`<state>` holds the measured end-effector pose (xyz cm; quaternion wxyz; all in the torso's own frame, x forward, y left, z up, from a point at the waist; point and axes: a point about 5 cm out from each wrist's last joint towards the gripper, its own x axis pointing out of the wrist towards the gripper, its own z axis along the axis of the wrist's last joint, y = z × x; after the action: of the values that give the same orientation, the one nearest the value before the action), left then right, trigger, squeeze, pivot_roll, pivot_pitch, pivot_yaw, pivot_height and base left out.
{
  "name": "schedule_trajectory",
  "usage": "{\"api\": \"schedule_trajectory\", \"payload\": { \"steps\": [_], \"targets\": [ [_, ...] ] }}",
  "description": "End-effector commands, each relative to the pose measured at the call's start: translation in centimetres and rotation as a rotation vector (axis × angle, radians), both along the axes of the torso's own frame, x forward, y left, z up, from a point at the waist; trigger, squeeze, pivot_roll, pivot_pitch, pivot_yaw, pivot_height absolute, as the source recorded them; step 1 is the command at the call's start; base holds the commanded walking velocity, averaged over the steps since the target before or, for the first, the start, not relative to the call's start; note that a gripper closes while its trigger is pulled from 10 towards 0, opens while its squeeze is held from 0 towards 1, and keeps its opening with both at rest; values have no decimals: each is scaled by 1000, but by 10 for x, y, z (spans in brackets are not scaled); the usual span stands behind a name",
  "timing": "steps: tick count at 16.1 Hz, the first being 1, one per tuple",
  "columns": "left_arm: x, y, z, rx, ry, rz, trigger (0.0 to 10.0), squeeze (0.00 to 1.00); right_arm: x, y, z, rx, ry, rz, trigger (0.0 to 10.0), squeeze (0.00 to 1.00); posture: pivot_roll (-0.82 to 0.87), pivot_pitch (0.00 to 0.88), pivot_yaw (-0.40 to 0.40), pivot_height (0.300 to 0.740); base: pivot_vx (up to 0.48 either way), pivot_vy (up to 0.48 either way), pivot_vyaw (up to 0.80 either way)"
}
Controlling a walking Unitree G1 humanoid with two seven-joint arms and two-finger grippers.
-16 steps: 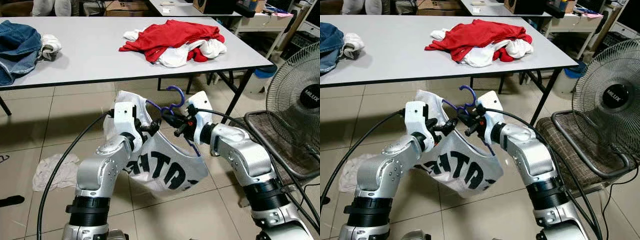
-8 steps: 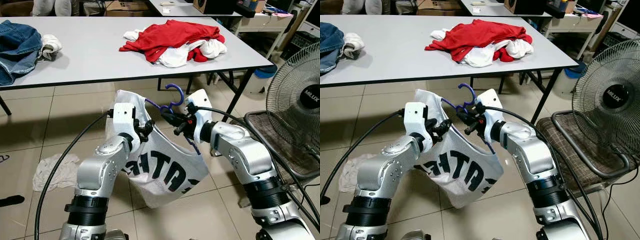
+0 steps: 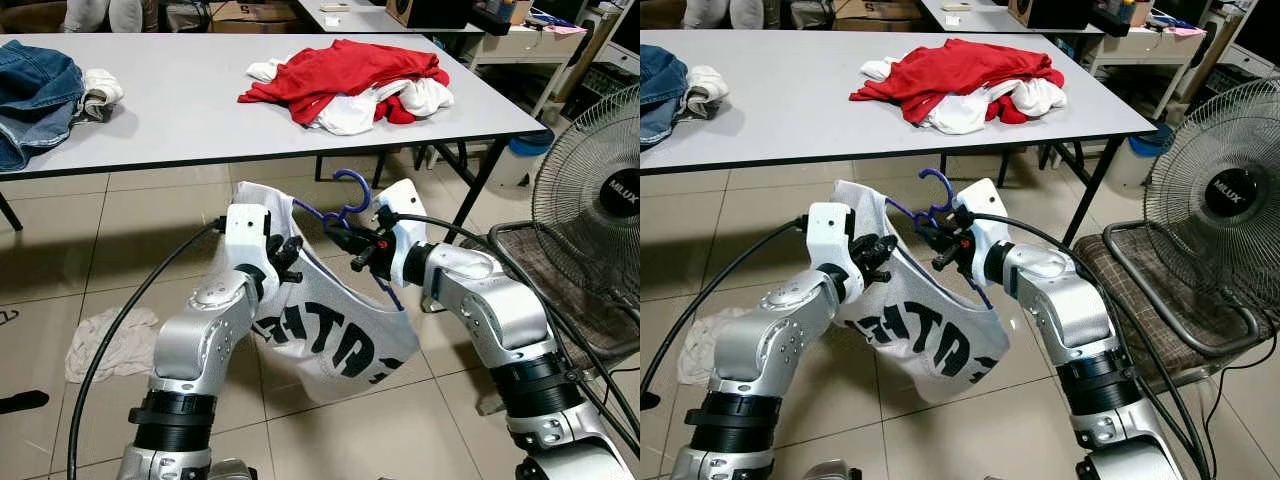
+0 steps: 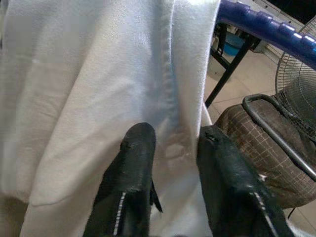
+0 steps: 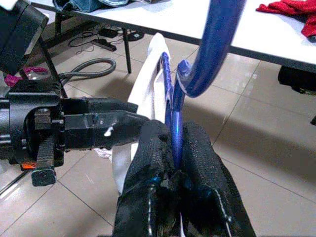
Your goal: Hang hanger
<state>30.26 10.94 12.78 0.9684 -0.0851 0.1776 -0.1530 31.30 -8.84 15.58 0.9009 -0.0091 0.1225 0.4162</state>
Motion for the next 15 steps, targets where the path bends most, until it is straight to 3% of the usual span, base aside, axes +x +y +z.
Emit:
{"api": "schedule_trajectory", "payload": {
  "steps": [1,6,8,9,12,13,15],
  "targets": [
    [-1,-2,-4,12,14,-20,0,0,4,-4,15,10,-57,-5,10000,0,-32,0,-79,740,0,0,0],
    [-4,-4,-4,20,12,-70,0,0,4,-5,17,5,-60,0,10000,0,-34,0,-80,740,0,0,0],
    [-3,1,0,60,-15,-110,0,0,1,-8,16,-16,-69,45,10000,0,-32,0,-81,740,0,0,0],
    [-2,11,6,123,-40,-159,0,0,-2,-12,15,-53,-80,93,10000,0,-31,0,-81,740,0,0,0],
    [4,34,17,182,-55,-154,0,0,-6,-19,12,-86,-75,134,10000,0,-28,0,-80,740,0,0,0],
    [9,52,31,223,-71,-151,0,0,-11,-23,9,-112,-68,181,10000,0,-23,0,-79,740,0,0,0],
    [11,57,39,217,-79,-173,0,0,-12,-26,9,-115,-65,193,10000,0,-21,0,-78,740,0,0,0]
  ]
}}
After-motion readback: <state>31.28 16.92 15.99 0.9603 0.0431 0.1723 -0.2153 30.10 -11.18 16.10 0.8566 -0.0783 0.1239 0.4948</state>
